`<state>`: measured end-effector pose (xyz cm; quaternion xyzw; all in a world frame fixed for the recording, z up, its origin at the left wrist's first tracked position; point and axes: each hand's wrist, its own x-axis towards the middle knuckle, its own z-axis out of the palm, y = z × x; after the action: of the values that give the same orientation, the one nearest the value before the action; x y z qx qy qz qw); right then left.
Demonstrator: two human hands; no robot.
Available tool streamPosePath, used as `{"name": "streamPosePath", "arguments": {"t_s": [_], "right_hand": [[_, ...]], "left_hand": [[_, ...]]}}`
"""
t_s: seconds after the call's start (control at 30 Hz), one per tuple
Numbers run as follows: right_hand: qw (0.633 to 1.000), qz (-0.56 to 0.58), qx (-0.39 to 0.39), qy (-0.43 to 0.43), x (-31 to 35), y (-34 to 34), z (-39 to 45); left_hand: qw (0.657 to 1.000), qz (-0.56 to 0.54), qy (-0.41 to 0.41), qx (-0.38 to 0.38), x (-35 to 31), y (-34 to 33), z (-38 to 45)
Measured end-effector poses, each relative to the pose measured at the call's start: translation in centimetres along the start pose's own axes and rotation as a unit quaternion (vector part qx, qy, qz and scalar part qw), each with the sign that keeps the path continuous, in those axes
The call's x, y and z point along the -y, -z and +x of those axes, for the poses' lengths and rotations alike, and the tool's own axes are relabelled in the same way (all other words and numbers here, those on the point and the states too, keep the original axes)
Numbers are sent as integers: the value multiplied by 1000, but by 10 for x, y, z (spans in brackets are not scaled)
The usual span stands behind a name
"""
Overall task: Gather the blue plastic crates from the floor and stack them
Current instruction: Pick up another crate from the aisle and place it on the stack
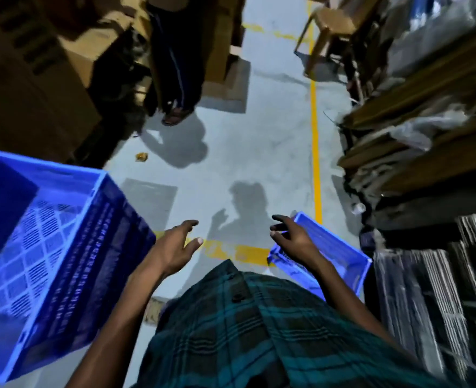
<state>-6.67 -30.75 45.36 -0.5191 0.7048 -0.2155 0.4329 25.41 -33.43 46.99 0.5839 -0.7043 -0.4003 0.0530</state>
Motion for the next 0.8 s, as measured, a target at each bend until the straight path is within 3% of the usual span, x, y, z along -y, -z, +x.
{"name": "streamPosePath", "arguments": {"t_s": [0.13, 0.3, 0.57, 0.7, 0.8], "right_hand": [[998, 22, -31, -53, -57, 45, -11], [971, 82, -173, -141, -121, 81, -22], [859, 189, -390, -275, -195, 102, -27], [784, 217, -449, -371, -237, 105, -40], [764, 220, -460, -395, -275, 107, -42]], "left_hand": [[990, 61, -93, 82, -80, -45, 30], [966, 105, -166, 170, -165, -75, 81], [910, 154, -235, 305, -253, -133, 194], [892, 169, -237, 345, -279, -173, 249], [886, 197, -209, 363, -288, -209, 298]]}}
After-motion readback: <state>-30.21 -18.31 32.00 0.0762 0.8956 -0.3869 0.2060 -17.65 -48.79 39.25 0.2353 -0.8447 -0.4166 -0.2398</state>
